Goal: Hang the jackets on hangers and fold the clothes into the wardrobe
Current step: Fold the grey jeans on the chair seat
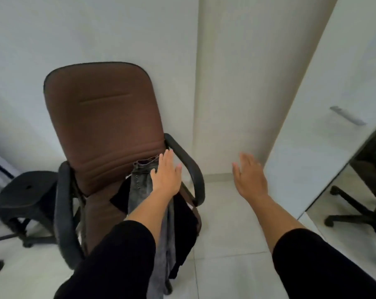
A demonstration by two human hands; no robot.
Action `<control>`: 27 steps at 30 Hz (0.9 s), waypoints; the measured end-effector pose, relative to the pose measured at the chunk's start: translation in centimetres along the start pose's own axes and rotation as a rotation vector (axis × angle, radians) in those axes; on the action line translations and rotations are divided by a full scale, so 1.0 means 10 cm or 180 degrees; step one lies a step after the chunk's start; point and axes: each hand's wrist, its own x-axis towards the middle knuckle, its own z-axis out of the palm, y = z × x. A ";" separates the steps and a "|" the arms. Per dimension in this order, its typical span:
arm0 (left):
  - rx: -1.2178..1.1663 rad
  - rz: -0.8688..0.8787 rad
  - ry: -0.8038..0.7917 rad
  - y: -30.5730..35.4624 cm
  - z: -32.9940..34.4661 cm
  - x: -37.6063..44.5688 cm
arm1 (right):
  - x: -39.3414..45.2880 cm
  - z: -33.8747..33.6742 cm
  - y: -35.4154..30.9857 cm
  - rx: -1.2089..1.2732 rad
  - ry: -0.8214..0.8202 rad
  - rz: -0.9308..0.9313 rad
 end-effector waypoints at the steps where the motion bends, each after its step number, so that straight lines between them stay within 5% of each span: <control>1: 0.0006 -0.0126 0.0016 -0.18 -0.06 -0.01 | 0.05 0.12 -0.14 0.0021 -0.0117 -0.0102; 12: 0.0210 -0.0907 0.0061 -1.74 -0.61 0.53 | 0.66 1.25 -1.62 0.0168 -0.0753 -0.1071; 27: 0.0579 -0.1115 -0.1049 -2.46 0.07 2.18 | 2.09 2.87 -1.68 -0.0579 -0.1803 -0.1338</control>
